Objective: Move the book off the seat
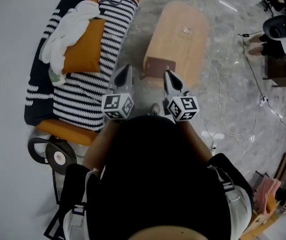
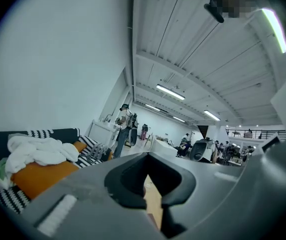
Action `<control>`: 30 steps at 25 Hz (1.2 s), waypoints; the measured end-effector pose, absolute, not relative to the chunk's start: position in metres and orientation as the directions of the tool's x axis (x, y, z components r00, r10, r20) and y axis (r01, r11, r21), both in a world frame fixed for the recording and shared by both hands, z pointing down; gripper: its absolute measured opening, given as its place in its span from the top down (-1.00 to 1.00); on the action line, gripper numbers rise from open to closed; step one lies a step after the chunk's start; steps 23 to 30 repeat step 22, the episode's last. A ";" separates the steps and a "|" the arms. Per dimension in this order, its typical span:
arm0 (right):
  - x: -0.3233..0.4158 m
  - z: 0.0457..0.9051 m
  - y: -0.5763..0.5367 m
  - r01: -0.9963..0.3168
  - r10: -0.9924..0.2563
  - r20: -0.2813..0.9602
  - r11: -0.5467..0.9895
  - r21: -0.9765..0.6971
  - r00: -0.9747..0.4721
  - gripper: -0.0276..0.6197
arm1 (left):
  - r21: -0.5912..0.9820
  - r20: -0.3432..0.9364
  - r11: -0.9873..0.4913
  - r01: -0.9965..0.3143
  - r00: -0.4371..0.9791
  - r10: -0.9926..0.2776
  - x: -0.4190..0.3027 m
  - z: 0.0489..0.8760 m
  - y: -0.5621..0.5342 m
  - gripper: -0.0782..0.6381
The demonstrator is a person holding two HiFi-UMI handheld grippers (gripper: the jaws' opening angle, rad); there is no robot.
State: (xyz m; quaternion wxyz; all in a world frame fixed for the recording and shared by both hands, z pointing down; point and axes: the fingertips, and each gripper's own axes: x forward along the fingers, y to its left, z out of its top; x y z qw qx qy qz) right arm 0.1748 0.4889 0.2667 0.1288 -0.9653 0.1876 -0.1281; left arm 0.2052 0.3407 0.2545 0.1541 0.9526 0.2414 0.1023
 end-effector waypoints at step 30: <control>0.178 0.256 0.481 -0.365 -0.415 0.181 -0.895 -0.257 0.892 0.89 | 0.354 0.114 -0.836 0.420 0.868 0.484 0.209 0.251 0.335 0.76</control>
